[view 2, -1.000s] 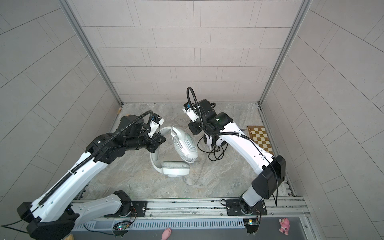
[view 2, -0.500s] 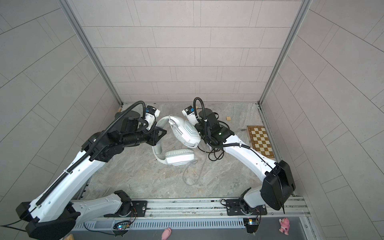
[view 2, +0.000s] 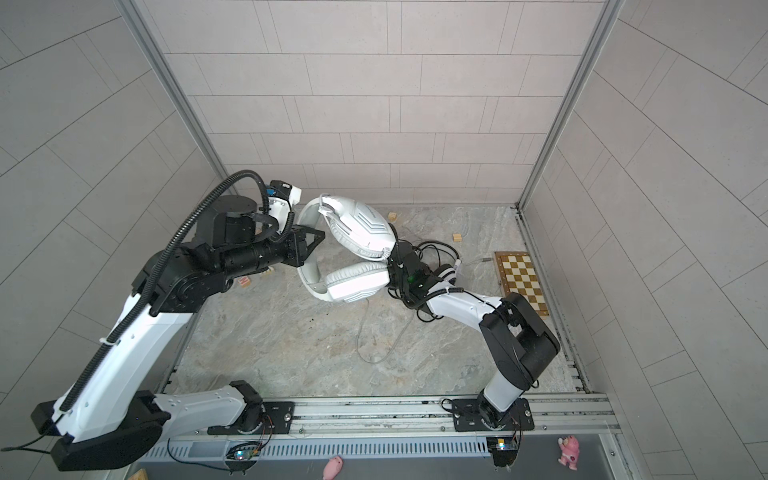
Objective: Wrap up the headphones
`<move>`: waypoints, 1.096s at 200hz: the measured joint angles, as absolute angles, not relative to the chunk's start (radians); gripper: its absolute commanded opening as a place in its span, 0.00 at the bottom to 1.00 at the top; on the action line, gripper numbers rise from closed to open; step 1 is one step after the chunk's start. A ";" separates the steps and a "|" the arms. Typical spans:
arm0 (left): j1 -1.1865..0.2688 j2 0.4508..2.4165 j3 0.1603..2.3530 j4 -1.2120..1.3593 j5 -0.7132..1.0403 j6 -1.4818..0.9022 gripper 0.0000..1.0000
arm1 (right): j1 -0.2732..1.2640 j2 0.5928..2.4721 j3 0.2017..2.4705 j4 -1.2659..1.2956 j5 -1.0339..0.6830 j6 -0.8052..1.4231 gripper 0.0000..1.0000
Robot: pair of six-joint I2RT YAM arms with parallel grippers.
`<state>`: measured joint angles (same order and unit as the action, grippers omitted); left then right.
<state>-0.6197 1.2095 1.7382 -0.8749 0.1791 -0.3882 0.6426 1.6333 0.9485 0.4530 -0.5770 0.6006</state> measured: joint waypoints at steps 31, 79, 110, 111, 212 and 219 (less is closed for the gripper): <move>-0.567 1.242 1.785 -0.916 0.168 -0.384 0.00 | 0.650 1.637 0.898 0.529 -0.579 0.627 0.07; -0.396 1.293 1.794 -0.970 0.143 -0.413 0.00 | 0.690 1.582 0.767 0.597 -0.558 0.633 0.04; -0.344 1.323 1.760 -0.942 0.046 -0.477 0.00 | 0.791 1.450 0.738 0.479 -0.474 0.579 0.04; -0.344 1.323 1.758 -0.940 0.040 -0.479 0.00 | 0.794 1.446 0.738 0.474 -0.470 0.576 0.04; -0.361 1.418 1.574 -0.867 -0.292 -0.558 0.00 | 1.045 1.233 1.036 -0.181 -0.161 0.356 0.04; -0.367 1.424 1.563 -0.862 -0.298 -0.557 0.00 | 1.052 1.253 1.071 -0.231 -0.147 0.339 0.04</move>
